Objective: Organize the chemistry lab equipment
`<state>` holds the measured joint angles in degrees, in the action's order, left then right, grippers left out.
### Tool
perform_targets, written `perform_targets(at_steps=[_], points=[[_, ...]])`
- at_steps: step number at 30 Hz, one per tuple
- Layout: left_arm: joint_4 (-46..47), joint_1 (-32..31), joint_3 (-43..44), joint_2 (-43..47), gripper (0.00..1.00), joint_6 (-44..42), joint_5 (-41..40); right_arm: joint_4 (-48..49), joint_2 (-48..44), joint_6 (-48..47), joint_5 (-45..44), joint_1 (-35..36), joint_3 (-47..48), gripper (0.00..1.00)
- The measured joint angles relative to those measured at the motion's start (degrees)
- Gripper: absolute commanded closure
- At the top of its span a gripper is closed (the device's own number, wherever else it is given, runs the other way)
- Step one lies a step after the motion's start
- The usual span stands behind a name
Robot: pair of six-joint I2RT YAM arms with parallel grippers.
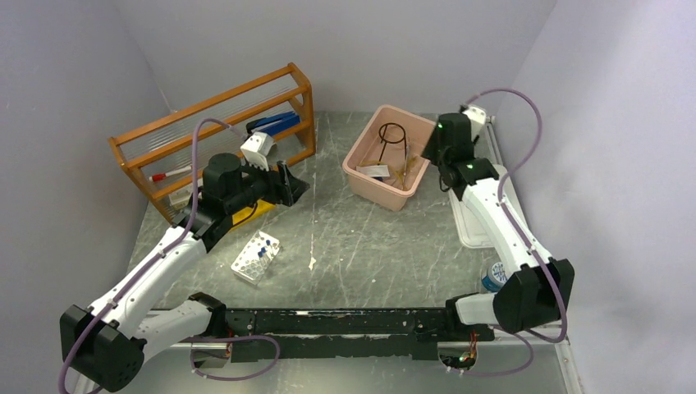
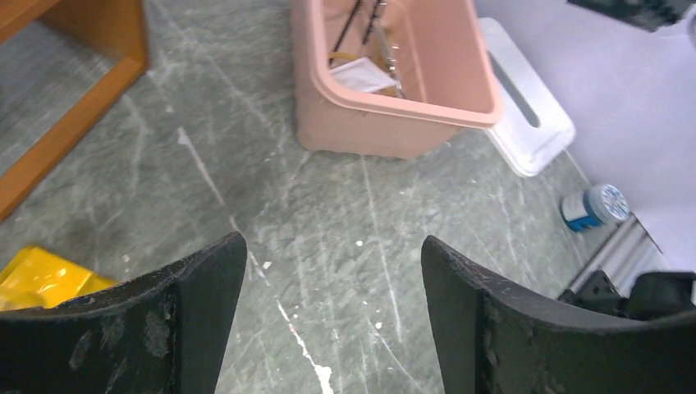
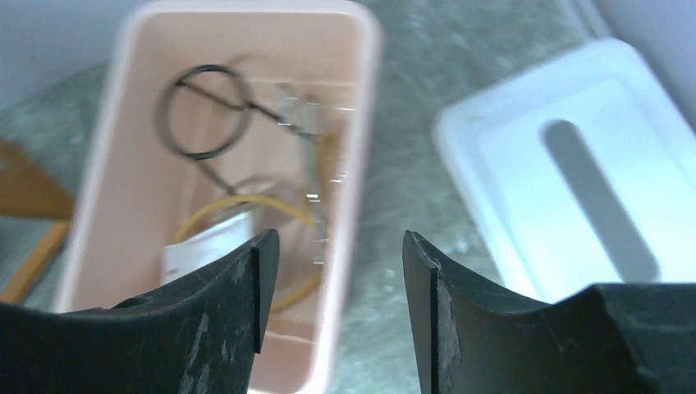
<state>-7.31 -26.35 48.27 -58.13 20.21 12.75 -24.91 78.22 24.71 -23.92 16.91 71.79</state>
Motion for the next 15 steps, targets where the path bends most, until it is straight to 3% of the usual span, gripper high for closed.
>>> perform_targets(at_steps=[3,8,15], points=[[2.43,0.00,-0.79,0.72,0.19,-0.13,4.85,-1.66,-2.73,1.62,-2.56,-5.07,-5.20,0.31],[6.45,0.02,-2.03,1.62,0.19,-0.09,11.67,-3.63,-3.21,4.90,-4.24,-10.23,-14.03,0.25],[7.50,0.02,-2.21,1.68,0.19,-0.11,14.47,-2.08,1.03,8.35,-0.17,-18.03,-22.58,0.24]])
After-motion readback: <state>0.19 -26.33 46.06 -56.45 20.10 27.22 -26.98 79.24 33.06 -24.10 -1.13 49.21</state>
